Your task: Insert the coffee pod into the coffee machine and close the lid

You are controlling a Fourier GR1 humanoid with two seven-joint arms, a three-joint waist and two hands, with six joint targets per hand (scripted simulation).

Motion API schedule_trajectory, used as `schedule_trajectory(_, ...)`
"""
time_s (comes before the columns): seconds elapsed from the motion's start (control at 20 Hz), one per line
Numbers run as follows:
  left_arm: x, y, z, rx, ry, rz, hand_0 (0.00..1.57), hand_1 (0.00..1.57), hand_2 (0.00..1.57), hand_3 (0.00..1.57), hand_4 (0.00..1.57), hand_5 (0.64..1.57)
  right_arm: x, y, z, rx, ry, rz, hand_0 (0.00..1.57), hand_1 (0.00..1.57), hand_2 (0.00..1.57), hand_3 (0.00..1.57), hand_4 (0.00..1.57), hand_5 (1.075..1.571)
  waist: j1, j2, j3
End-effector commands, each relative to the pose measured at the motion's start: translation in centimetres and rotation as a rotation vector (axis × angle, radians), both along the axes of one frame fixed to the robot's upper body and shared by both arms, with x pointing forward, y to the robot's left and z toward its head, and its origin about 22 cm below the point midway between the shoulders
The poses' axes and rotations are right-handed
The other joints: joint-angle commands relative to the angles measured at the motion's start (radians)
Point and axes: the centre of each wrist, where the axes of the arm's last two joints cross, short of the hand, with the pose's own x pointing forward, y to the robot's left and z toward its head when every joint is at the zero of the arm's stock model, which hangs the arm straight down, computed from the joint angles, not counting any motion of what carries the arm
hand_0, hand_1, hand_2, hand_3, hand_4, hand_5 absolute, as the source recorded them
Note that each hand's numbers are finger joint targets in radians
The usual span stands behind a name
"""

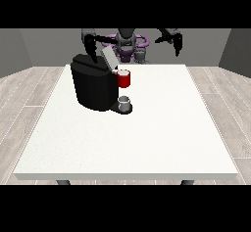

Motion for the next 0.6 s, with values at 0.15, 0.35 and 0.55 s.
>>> schedule_trajectory(0.15,0.3,2.2,1.8,0.010,-0.084,0.052,0.00,0.00,0.00,0.00,0.34,1.571,1.7,2.3,2.7,-0.043,-0.082,0.077,0.00,0.00,0.00,0.00,0.00,1.571,-0.026,0.085,-0.0002)
schedule_trajectory(0.35,-0.7,1.9,2.2,0.029,-0.054,0.046,0.00,0.00,0.00,0.00,0.31,1.571,2.3,2.5,2.6,-0.053,-0.073,0.054,0.00,0.00,0.00,0.00,0.08,1.571,0.012,0.084,-0.0001)
schedule_trajectory(0.55,-1.1,2.9,1.1,0.046,-0.089,0.080,0.00,0.00,0.00,0.00,0.36,1.571,2.4,3.2,2.9,-0.060,-0.113,0.112,0.00,0.00,0.00,0.00,0.16,1.571,-0.026,0.107,-0.0002)
